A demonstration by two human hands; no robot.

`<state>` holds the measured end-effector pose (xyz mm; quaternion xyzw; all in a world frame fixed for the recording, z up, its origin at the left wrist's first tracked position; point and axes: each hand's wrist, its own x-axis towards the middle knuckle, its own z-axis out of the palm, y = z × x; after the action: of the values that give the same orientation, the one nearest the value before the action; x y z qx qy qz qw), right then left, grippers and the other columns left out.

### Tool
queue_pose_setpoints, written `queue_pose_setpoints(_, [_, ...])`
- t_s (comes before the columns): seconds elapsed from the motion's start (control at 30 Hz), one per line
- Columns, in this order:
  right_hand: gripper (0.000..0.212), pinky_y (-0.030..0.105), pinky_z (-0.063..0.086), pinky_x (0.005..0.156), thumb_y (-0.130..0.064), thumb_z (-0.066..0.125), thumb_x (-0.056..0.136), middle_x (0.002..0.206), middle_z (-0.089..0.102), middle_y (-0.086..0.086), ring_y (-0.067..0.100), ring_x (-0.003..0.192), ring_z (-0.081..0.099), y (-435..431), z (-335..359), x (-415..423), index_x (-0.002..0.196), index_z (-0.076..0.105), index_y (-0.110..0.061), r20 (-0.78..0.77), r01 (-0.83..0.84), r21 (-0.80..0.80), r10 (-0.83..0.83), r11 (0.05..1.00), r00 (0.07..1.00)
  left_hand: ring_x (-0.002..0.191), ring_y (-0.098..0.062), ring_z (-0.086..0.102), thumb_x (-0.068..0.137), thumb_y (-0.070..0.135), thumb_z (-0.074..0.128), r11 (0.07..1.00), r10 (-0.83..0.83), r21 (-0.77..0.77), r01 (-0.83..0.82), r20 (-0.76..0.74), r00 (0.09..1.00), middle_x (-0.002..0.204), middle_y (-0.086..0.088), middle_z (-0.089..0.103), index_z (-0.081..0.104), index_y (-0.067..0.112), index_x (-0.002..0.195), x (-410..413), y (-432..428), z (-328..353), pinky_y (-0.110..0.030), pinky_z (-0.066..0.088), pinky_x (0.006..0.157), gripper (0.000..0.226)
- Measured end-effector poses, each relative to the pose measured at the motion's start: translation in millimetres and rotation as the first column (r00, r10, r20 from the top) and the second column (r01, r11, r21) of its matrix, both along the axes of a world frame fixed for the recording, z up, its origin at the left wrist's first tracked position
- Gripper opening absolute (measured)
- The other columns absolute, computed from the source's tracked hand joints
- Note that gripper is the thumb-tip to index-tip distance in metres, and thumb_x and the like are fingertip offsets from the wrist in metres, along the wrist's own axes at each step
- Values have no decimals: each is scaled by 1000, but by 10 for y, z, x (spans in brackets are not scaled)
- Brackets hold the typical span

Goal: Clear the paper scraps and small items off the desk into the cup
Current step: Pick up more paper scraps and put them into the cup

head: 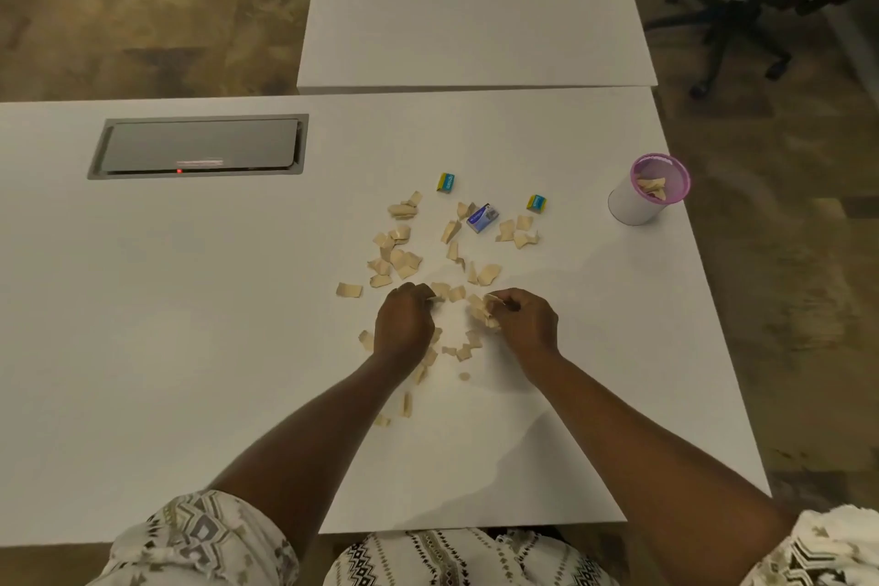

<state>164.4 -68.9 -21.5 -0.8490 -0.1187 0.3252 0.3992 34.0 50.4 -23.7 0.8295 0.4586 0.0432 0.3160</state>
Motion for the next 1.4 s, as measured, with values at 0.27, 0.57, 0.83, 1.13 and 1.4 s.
queue_pose_setpoints(0.27, [15,22,53,82,-22,72,88,95,75,-3,14,90,68,-121,189,561,100,76,-14,-41,78,62,-75,995,996,89,-24,65,94,7,54,957,228,-199,-210,70,971,100,-9,74,74,8,100,626,-100,220,-33,53,81,21])
queue_pose_setpoints(0.57, [11,17,46,72,-20,72,86,88,73,-7,12,85,67,-305,461,1447,97,76,-20,-33,210,152,-207,966,978,60,-20,65,88,-2,51,878,326,-411,-246,136,936,77,-13,71,71,1,85,1594,-238,538,-29,57,61,21])
queue_pose_setpoints(0.83, [13,23,44,74,-15,69,87,89,71,4,16,80,61,-427,649,2425,96,75,-9,168,298,168,-325,940,931,56,-20,66,92,8,60,900,207,-430,-67,288,935,81,-16,75,76,2,89,2697,-426,878,-26,60,57,16])
queue_pose_setpoints(1.13, [15,21,40,68,-8,60,90,92,74,10,22,79,63,-325,716,2973,96,75,-8,347,172,14,-166,985,923,90,-30,71,88,5,60,942,39,-334,31,201,979,95,-15,76,77,5,98,3598,-543,940,-39,59,83,19])
queue_pose_setpoints(1.4, [25,20,42,70,-4,56,91,104,73,7,18,83,59,-262,737,3123,108,72,-11,283,73,-55,-54,996,958,103,-33,68,83,-2,60,939,-81,-326,110,102,992,110,-18,73,74,3,108,3737,-493,858,-43,58,90,29])
